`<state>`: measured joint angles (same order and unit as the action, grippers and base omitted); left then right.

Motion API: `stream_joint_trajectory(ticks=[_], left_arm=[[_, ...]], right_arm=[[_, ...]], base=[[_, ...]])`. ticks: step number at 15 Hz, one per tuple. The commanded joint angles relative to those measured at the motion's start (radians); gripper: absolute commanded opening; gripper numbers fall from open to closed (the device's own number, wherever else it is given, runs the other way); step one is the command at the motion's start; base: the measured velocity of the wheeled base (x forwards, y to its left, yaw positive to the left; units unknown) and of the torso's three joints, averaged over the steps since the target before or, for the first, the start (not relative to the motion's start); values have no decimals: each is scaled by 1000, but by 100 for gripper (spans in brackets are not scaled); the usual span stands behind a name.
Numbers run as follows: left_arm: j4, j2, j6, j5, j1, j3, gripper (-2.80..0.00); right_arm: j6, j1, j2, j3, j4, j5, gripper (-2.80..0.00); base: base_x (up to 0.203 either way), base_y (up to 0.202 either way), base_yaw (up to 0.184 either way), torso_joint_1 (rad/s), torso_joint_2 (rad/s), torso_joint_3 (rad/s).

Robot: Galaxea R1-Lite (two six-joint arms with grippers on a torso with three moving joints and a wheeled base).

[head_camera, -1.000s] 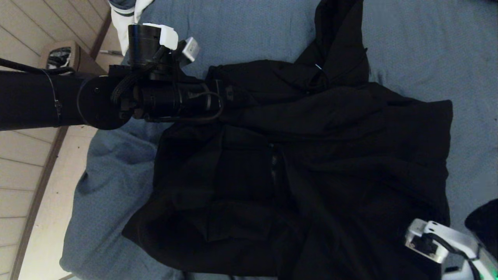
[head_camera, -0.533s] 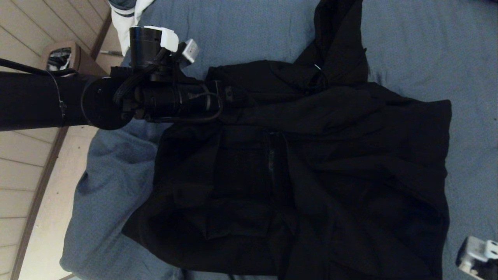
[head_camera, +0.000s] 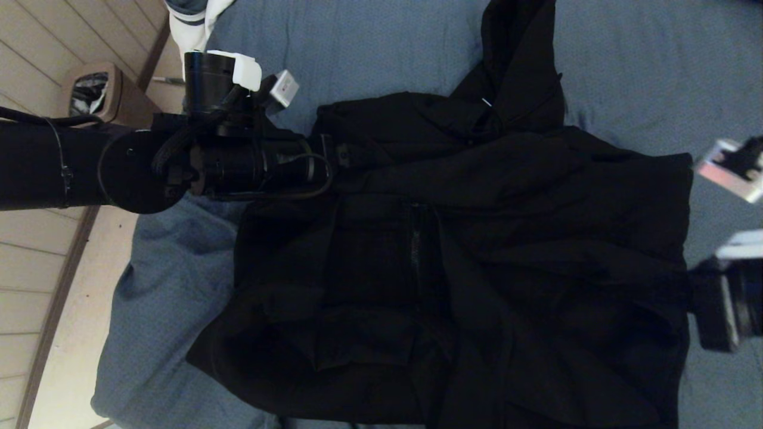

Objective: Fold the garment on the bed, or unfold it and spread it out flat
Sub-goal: Unfold the black sweatshirt

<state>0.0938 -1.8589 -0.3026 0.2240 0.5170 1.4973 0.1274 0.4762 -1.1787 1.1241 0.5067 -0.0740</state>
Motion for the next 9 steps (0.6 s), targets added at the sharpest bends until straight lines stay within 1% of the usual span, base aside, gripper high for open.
stream_joint_trajectory(ticks=[1, 3, 5, 7, 9], left_arm=[[-10, 36, -4, 1, 6, -30, 0], [-11, 50, -6, 1, 13, -47, 0], [-11, 69, -6, 1, 24, -72, 0], [-11, 82, -9, 3, 30, -94, 0], [-11, 105, -25, 3, 45, -127, 0]], right_arm=[[5, -16, -264, 126, -61, -2, -280], [17, 24, -398, 226, -98, -2, -280], [28, 67, -486, 307, -114, -2, -280], [31, 78, -537, 363, -142, 0, -280], [29, 72, -584, 422, -161, 2, -280]], base=[[0, 0, 0, 0, 0, 0], [0, 0, 0, 0, 0, 0], [0, 0, 0, 0, 0, 0], [0, 0, 0, 0, 0, 0], [0, 0, 0, 0, 0, 0]])
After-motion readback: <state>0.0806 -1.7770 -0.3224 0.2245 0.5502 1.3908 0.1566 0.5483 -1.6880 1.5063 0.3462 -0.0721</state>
